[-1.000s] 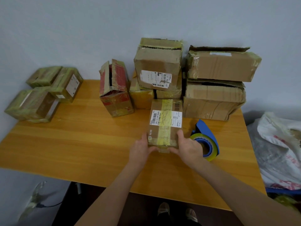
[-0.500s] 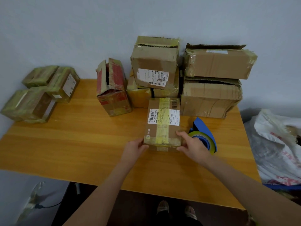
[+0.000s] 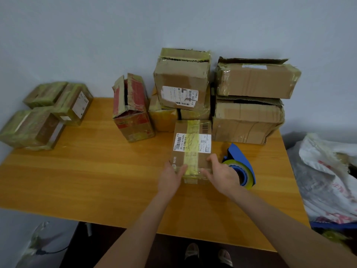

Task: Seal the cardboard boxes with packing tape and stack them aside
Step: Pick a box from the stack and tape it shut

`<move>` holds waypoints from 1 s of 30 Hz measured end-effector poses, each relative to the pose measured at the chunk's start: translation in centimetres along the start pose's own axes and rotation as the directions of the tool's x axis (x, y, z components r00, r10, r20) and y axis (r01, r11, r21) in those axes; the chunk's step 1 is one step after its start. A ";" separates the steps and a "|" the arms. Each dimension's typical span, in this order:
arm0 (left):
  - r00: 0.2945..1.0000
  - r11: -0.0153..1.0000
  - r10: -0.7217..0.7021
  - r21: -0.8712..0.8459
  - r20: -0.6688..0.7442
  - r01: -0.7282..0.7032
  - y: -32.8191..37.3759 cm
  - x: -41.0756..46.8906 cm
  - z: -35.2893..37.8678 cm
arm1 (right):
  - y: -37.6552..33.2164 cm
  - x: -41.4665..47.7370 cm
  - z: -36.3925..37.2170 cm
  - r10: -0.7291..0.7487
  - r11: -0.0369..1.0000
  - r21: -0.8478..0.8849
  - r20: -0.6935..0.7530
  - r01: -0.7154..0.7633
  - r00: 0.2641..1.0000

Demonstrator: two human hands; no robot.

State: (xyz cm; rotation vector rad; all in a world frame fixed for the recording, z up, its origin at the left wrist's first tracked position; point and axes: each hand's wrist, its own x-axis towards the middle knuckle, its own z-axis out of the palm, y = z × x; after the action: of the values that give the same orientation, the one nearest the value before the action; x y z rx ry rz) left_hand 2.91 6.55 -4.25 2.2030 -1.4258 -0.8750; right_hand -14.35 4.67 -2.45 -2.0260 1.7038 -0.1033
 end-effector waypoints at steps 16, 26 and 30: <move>0.934 0.654 0.253 0.667 0.250 -0.356 -2.2 0.4 -4.1 | -2.9 1.5 -1.7 -0.099 0.988 0.102 -0.153 0.115 0.983; 0.980 0.974 0.069 0.224 -0.187 -0.026 -4.0 -0.5 -6.2 | -2.9 3.4 -0.9 0.003 0.999 -0.039 0.241 0.007 0.971; 0.990 0.974 -0.106 -0.193 0.089 0.121 -2.6 -2.1 -3.1 | -1.9 1.8 0.8 0.061 0.993 -0.103 0.113 -0.050 0.992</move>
State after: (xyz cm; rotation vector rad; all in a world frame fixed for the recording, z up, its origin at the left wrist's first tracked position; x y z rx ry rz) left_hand 6.17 9.52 -2.88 2.1369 -1.1982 -1.1036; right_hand -11.92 3.37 -2.80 -2.0117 1.7212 0.1186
